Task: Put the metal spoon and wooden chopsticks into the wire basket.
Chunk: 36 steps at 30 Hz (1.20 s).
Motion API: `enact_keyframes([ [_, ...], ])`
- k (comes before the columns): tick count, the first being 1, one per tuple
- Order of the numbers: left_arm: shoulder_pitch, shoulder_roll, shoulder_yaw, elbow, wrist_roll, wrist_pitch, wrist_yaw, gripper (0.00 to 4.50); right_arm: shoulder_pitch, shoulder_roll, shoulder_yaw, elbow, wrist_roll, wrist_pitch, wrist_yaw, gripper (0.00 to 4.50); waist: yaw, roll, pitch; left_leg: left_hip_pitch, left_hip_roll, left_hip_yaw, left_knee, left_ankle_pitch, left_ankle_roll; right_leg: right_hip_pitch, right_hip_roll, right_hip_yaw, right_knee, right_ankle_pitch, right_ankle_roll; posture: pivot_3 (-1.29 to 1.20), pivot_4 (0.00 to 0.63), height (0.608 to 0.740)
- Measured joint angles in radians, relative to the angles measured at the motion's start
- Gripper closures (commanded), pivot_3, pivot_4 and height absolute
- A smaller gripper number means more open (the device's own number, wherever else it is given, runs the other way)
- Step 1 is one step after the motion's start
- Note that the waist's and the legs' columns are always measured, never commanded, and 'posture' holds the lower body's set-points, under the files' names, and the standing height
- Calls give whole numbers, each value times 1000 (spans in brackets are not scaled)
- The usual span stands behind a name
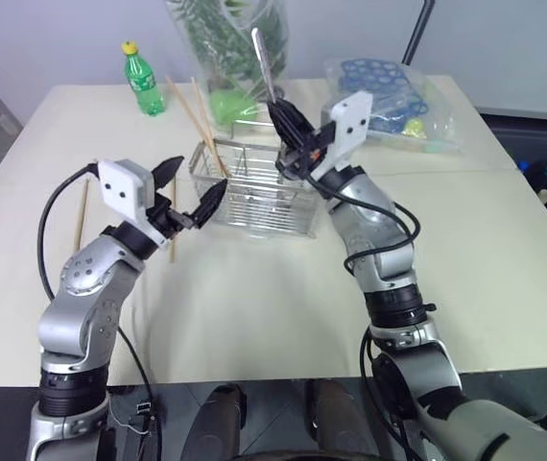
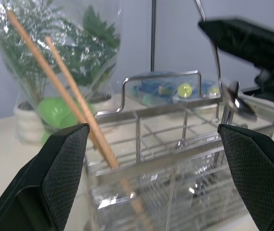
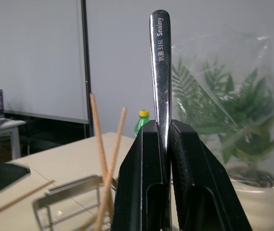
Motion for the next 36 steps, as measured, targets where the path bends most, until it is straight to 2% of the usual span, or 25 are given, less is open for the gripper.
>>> enact_keyframes([
  [11, -1, -1, -8, -10, -8, 7, 14, 0, 9, -6, -8, 74, -22, -89, 23, 4469, -1, 0, 0, 0, 0, 0, 0, 0, 0, 0, 0, 0, 0, 0, 0, 0, 150, 740],
  [14, -1, 9, -5, -32, -25, 19, 10, 0, 15, -3, -8, 74, -22, -101, 25, 3401, -1, 0, 0, 0, 0, 0, 0, 0, 0, 0, 0, 0, 0, 0, 0, 0, 150, 740],
  [21, 11, 30, 19, -41, -57, 32, -5, 0, 18, -4, -8, 74, -30, -108, 23, 50, -4, 0, 0, 0, 0, 0, 0, 0, 0, 0, 0, 0, 0, 0, 0, 0, 150, 740],
  [29, 10, 27, 30, -41, -79, 49, 17, 0, 12, -10, -3, 59, -48, -95, 16, 50, -10, 0, 0, 0, 0, 0, 0, 0, 0, 0, 0, 0, 0, 0, 0, 0, 150, 740],
  [36, 9, 18, 89, -40, -97, 94, 118, 0, -55, -138, -45, -146, 24, 75, 65, 50, -14, 0, 0, 0, 0, -1, 0, 0, 0, 0, 0, 0, 0, 0, 0, 0, 150, 740],
])
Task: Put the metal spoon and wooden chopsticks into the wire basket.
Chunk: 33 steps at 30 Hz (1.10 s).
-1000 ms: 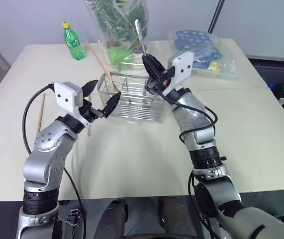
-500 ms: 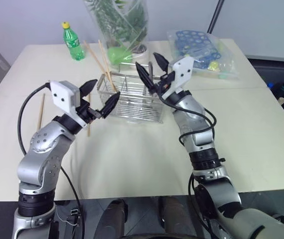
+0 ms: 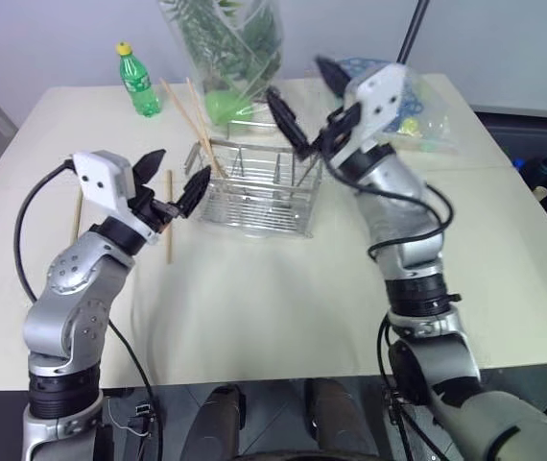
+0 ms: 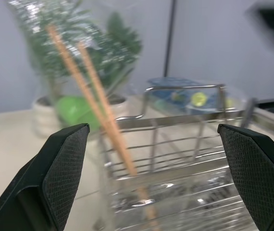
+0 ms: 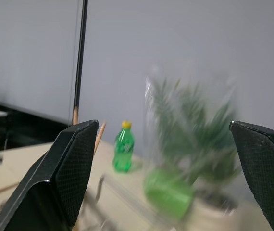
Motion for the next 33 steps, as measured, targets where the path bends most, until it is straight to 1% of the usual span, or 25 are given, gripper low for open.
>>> enact_keyframes([
  [5, 27, -9, 25, 0, 11, 3, 63, 0, 25, -115, -22, -159, 99, 172, 63, 50, 0, 0, 0, 0, 0, 0, 0, 0, 0, 0, 0, 0, 0, 0, 0, 0, 150, 740],
  [7, 54, -9, 29, 1, 37, 3, 88, 0, 60, -181, -33, -238, 147, 253, 92, 50, 0, 0, 0, 0, 0, 0, 0, 0, 0, 0, 0, 0, -1, 0, 0, 0, 150, 740],
  [10, 92, -22, 41, 1, 71, -6, 122, 0, 137, -269, -65, -354, 229, 370, 126, 50, 3, 0, 0, 0, 0, 0, 0, 0, 0, 1, 0, 0, -2, 0, 0, 0, 150, 740],
  [14, 140, -44, 48, -1, 107, -20, 147, 0, 254, -355, -110, -456, 327, 477, 162, 50, 8, 0, 0, 0, 0, 0, 1, 0, 0, 1, 0, 0, -3, 0, 0, 0, 150, 740],
  [18, 169, -68, 44, 0, 131, -28, 162, 0, 358, -393, -143, -503, 382, 520, 184, 50, 21, -1, 0, 0, 0, 1, 1, 0, 1, 2, 0, 0, -4, 0, 0, 0, 150, 740],
  [22, 184, -81, 41, 0, 165, -46, 175, 0, 478, -404, -144, -506, 383, 501, 217, 50, 27, -1, -1, -1, 0, 1, 1, 0, 0, 3, 0, 0, -5, -1, -1, 0, 150, 740],
  [26, 191, -111, 40, 11, 212, -59, 205, 0, 608, -419, -112, -504, 317, 387, 292, 50, 28, -2, -1, -1, 0, 1, 1, 0, 1, 3, 0, 0, -6, 0, 0, 0, 150, 740],
  [29, 191, -131, 32, 24, 242, -70, 222, 0, 640, -420, -97, -496, 275, 311, 329, 50, 23, -2, -1, 0, 0, 2, 1, 0, 1, 3, 0, 0, -5, 0, 0, 0, 150, 740],
  [33, 188, -149, 17, 58, 288, -72, 254, 0, 672, -455, -85, -470, 218, 210, 393, 50, 27, -2, 0, 0, 0, 2, 2, 0, 1, 4, 0, 0, -5, 0, 0, 0, 150, 740],
])
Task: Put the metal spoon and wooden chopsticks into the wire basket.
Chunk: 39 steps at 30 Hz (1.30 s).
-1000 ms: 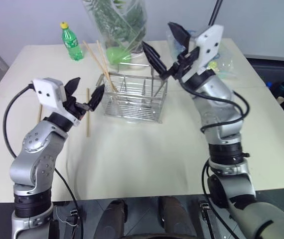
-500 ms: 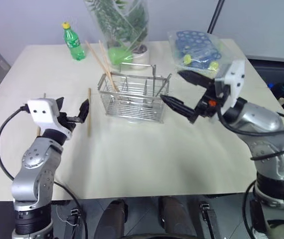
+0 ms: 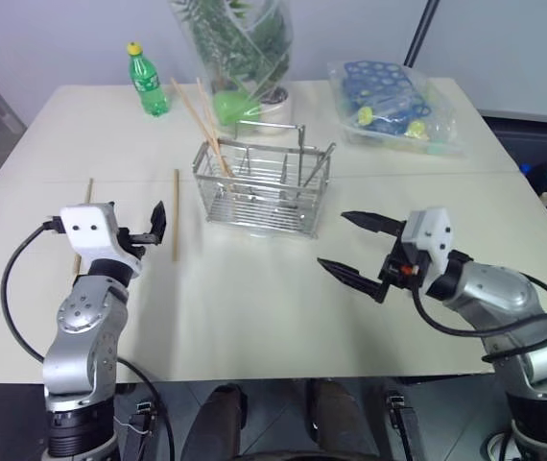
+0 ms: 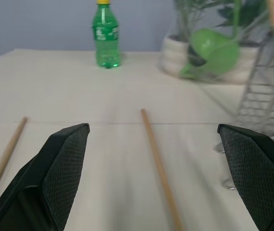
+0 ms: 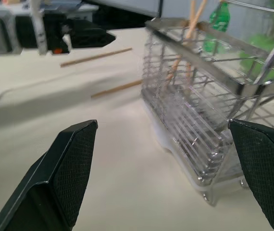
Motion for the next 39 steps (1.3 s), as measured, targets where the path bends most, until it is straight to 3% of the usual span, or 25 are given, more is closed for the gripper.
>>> enact_keyframes([
  [14, -131, -46, -73, 169, 117, 37, 77, 0, 4, -1, 26, 54, -74, -110, 35, 50, 0, 0, 0, 0, 0, 0, 0, 0, 0, 0, 0, 0, 0, 0, 0, 0, 150, 740],
  [25, -354, -42, -66, 315, 172, 274, 190, 0, -20, -40, 19, 43, -55, -79, 44, 50, 0, -1, 0, 0, 0, 0, 0, 0, 0, 0, 0, 0, 0, 0, 1, 0, 150, 740],
  [39, -523, -72, -56, 506, 193, 491, 233, 0, -38, -39, 25, 11, -41, -54, 24, 50, 0, -1, 0, 0, 0, -1, 1, 0, 0, 0, 0, 0, 1, 0, 1, 0, 150, 740],
])
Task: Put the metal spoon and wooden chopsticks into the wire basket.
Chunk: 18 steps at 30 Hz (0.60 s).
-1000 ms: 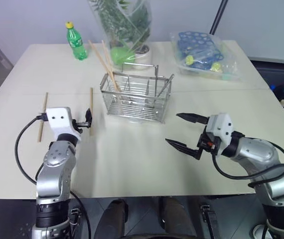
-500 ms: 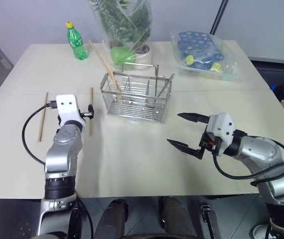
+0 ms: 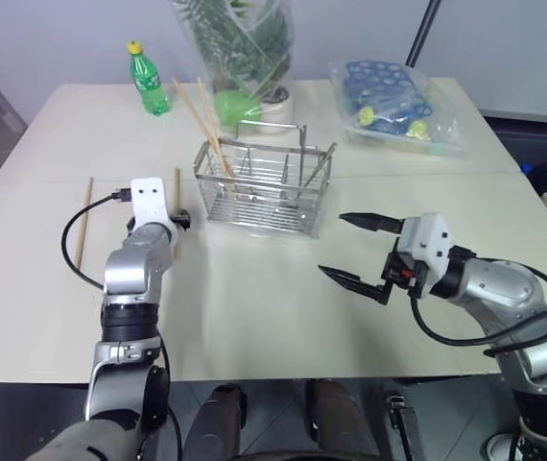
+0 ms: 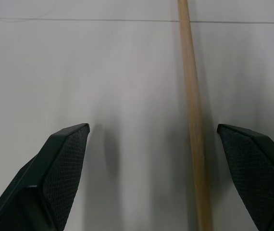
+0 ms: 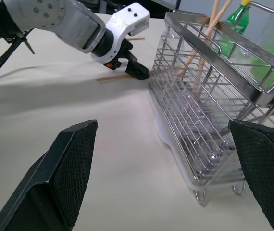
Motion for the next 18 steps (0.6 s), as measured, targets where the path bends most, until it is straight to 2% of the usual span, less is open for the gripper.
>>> enact_keyframes([
  [5, -51, -23, 56, 12, -13, 96, 10, 0, -15, 0, 0, -18, 17, 18, -9, 50, 0, 0, 0, 0, 0, 0, 0, 0, 0, 0, 0, 0, 0, 0, 0, 0, 150, 740],
  [18, -64, -45, 66, 18, -2, 107, 6, 0, -10, -17, -3, -16, 35, 16, 18, 50, 3, 0, -1, 1, -1, 0, 0, 0, 0, 1, -1, 0, 0, 0, 0, 0, 150, 740],
])
